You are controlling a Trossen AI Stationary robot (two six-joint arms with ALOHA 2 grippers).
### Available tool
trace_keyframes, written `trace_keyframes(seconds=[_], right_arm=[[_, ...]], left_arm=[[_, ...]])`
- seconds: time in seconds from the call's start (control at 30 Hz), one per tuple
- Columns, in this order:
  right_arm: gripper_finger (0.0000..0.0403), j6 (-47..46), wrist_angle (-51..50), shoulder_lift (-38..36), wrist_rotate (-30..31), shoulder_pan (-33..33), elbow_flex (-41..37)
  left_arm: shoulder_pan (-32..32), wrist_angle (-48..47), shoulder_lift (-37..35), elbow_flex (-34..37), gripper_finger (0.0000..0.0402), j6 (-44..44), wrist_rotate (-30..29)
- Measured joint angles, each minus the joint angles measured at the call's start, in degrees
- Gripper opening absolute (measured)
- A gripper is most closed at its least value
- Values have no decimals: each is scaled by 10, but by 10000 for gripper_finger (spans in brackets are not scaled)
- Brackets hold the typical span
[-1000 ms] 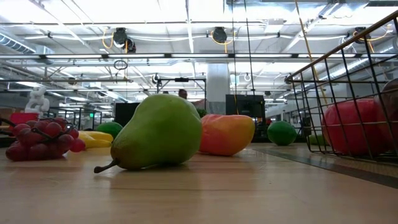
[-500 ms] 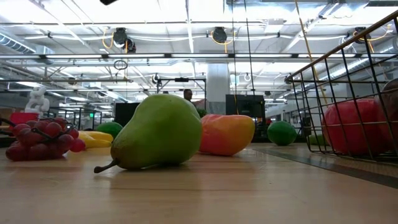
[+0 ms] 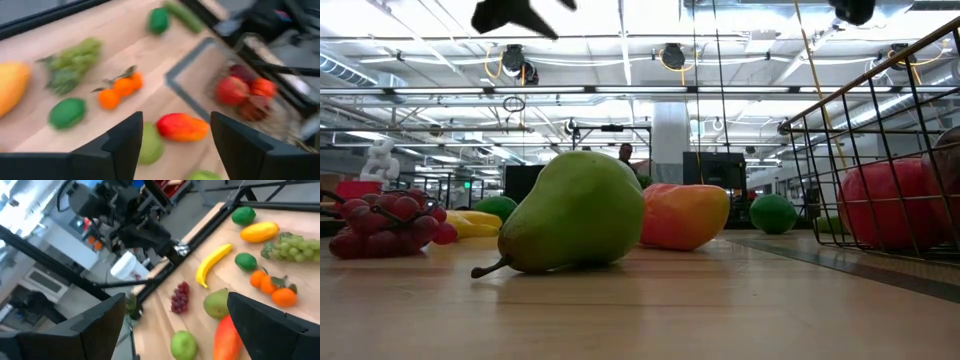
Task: Build produce basket
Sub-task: Put the top green pear into the wire basket
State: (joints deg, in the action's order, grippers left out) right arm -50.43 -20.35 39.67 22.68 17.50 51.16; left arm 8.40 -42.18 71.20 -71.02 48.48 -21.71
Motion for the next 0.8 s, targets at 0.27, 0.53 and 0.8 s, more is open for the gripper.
trace_keyframes(seconds=[0.27, 0.53, 0.8], right_arm=[[341, -6, -26, -12, -50, -19, 0], [341, -7, -24, 23, -80, -61, 0], [341, -103, 6, 83, -78, -113, 0]], left_arm=[[-2, -24, 33, 0, 239, 58, -9], [-40, -153, 29, 0, 239, 171, 29], [-107, -288, 22, 0, 239, 185, 77]])
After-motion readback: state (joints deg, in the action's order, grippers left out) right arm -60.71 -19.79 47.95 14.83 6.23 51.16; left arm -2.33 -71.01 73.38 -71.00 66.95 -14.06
